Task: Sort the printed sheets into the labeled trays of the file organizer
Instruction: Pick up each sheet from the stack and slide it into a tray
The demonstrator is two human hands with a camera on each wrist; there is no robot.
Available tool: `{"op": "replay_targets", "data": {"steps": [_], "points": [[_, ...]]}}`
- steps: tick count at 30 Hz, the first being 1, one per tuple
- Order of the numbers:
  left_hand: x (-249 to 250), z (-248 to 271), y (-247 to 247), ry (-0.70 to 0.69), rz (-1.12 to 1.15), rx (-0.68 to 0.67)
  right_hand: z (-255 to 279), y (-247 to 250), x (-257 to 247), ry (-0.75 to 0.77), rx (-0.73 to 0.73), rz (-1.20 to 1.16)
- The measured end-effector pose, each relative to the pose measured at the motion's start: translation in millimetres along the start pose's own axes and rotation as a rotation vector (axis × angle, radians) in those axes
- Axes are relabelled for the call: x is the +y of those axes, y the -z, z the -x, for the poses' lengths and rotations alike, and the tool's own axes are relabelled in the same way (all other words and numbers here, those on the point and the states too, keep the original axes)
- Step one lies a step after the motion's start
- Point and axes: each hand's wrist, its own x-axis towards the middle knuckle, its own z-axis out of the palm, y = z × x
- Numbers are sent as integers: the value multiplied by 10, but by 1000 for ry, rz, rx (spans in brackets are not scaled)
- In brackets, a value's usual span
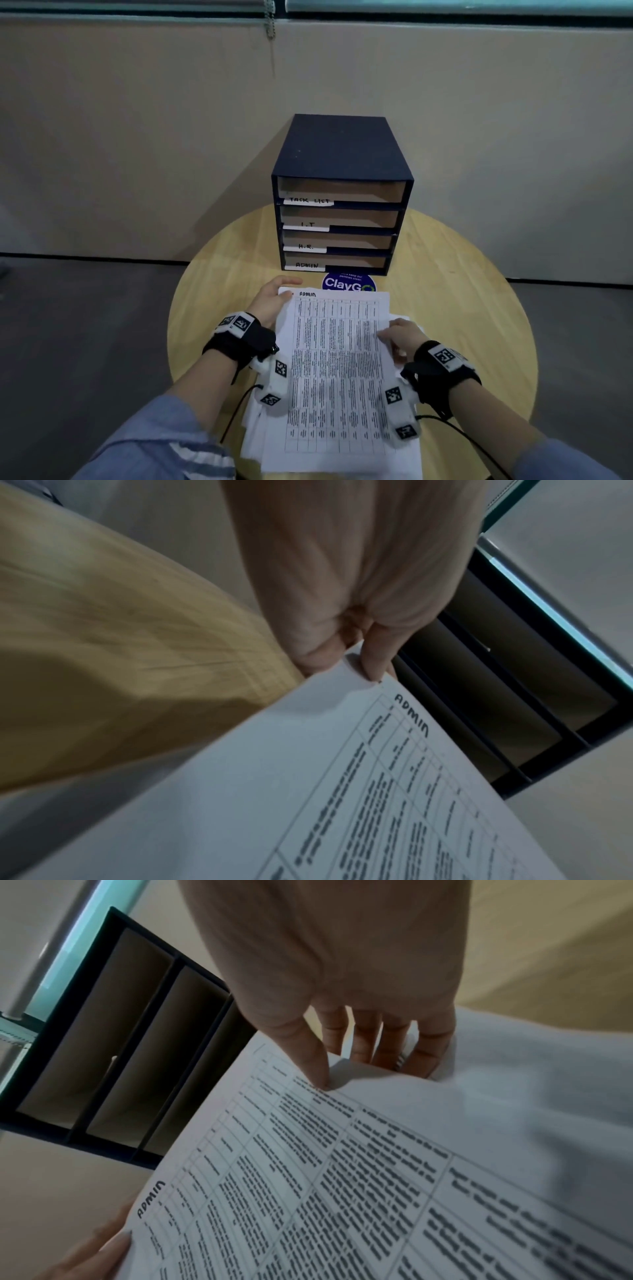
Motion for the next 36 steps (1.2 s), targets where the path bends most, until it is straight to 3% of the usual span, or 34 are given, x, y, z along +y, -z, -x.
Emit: {"op": "replay_targets", "data": {"steps": [9, 12, 15, 17, 22, 26, 29, 36], "points": [[87, 12, -62, -9, 19, 38, -3, 35, 13, -39, -43, -25], [186, 30, -27, 17, 34, 58, 103, 53, 35, -51, -166, 17], [302, 47, -8, 57, 165, 173, 168, 51, 97, -60, -255, 38], [316, 90, -30, 184, 313, 85, 108, 52, 121, -50, -189, 39], [171, 313, -37, 432, 206, -276, -114, 103, -29, -8, -153, 1], [56, 400, 11, 535, 252, -373, -255, 107, -340, -27, -97, -39], [57, 329, 9, 486, 292, -330, -380, 103, -568, 19, -74, -31], [192, -135, -152, 321, 247, -57, -375, 250, -589, -30, -279, 71]]}}
